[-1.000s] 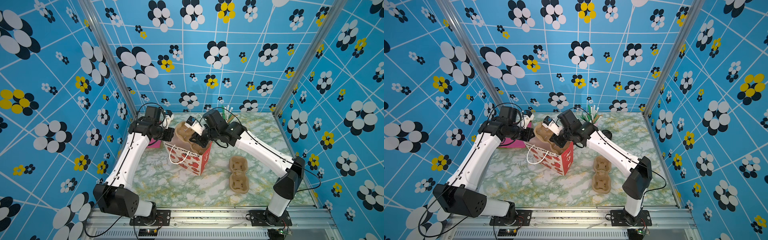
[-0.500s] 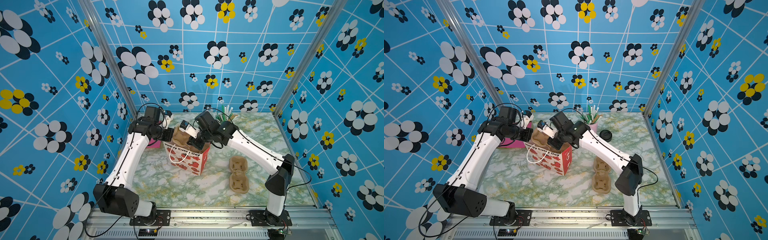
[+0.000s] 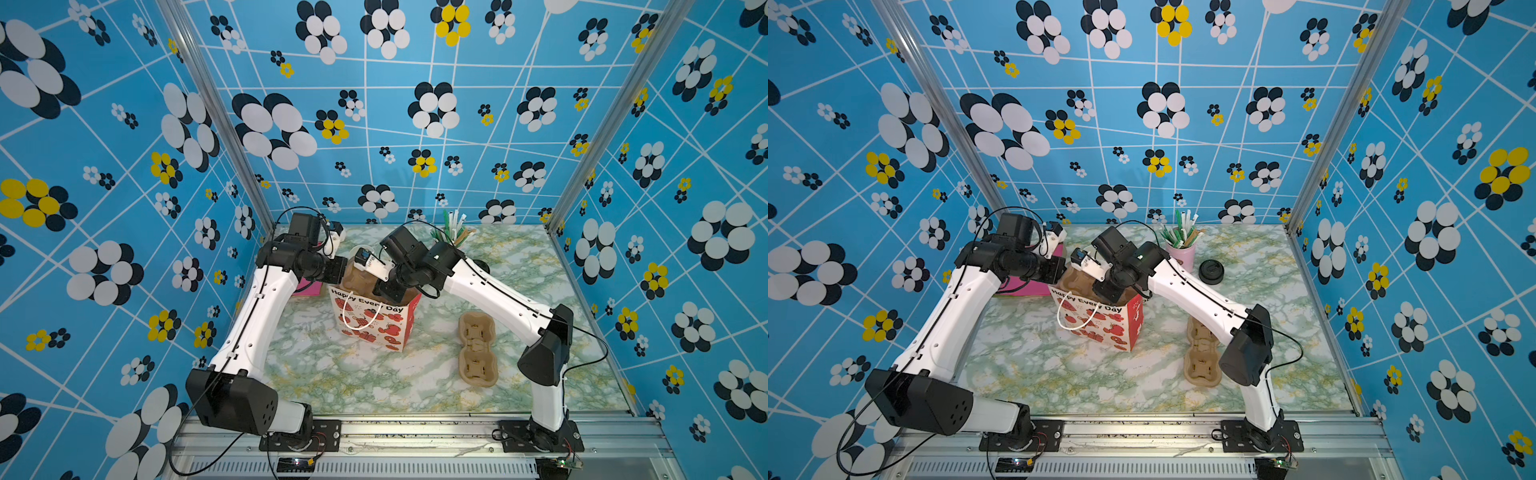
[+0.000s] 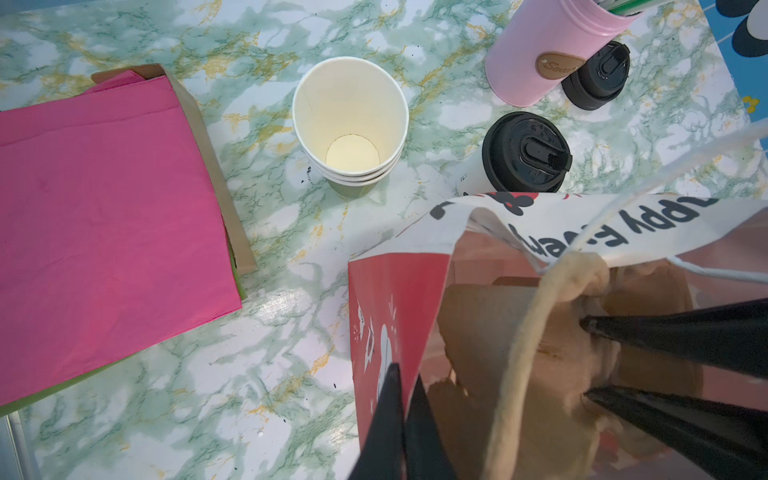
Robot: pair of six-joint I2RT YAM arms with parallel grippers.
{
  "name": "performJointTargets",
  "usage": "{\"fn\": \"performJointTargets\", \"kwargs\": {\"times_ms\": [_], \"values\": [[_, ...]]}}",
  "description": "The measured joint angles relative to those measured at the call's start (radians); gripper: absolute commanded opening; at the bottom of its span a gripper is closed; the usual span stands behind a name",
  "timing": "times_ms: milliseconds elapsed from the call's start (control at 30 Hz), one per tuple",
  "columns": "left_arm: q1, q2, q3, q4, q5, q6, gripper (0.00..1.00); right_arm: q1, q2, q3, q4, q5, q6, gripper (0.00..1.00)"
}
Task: Pack a coffee takeout order
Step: Place the cup tray in the takeout bag.
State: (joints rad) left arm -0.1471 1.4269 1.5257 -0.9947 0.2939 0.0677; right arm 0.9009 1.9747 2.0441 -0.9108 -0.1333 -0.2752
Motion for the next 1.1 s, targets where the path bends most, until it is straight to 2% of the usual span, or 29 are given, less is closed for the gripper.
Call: {"fn": "performJointTargets", "kwargs": {"times_ms": [433,767,1100], "values": [[0.004,-0.031,-0.008,-0.007,-0.006,0.003,0.05,0.009,-0.082,-0.043,0.035,0.006,-0.002,0.00],[0.006,-0.032,-0.014,-0.018,-0.006,0.003,0.05,0.071,-0.101,-0.093,0.043,0.054,-0.036,0.00],[0.012,-0.032,-0.014,-0.024,-0.005,0.003,0.05,0.088,-0.150,-0.155,0.083,0.108,-0.078,0.00]]}}
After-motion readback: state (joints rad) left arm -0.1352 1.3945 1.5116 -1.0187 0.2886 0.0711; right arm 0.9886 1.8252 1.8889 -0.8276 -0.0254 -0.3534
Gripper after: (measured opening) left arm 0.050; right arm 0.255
